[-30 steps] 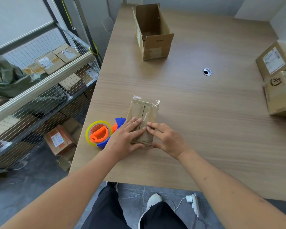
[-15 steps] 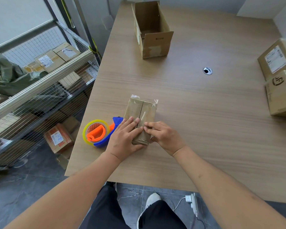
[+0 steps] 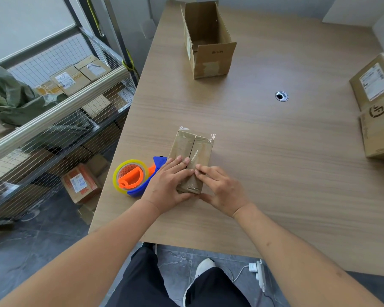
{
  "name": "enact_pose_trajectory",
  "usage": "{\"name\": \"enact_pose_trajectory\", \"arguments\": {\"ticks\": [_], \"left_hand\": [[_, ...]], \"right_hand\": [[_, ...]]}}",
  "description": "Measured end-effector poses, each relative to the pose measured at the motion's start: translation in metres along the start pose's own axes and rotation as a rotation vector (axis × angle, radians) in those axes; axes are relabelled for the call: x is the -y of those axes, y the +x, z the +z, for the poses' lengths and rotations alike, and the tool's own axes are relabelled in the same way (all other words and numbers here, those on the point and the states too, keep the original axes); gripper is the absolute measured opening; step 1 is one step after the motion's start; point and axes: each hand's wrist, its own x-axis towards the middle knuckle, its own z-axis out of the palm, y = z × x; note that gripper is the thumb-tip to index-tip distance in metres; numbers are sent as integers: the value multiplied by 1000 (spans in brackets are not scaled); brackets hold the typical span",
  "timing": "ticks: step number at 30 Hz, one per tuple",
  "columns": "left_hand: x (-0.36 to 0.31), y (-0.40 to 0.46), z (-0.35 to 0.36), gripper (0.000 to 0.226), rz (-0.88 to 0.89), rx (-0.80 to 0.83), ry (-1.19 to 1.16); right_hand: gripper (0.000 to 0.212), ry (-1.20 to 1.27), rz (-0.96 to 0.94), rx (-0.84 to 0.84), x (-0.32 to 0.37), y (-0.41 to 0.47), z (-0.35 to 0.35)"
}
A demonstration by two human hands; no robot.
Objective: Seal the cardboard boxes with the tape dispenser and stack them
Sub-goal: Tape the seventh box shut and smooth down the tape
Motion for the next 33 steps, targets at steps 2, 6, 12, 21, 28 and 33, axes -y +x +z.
{"name": "enact_pose_trajectory", "arguments": {"ticks": [2,6,12,21,28,33], "left_hand": [[-1,-1,-11,68,-5,81,-42],[-9,0,-28,49,-61,33,-61],[-22,20,-36,37,-215,19,158],[-32,21,-21,116,-203,169,280],[-29,52,-28,88,-81,319,321],[-24,60,-37,81,-169,245,308]], "right_hand": [[64,-56,8,-7,5,-1,-2],[57,-206,23,-96,21,1,0],[83,-305,134,-22,30,7,0],[79,-155,303,341,-9,13,-36],[71,-247,327,140,7,-6,-33],[46,-9,303,86,-2,-6,-41]]}}
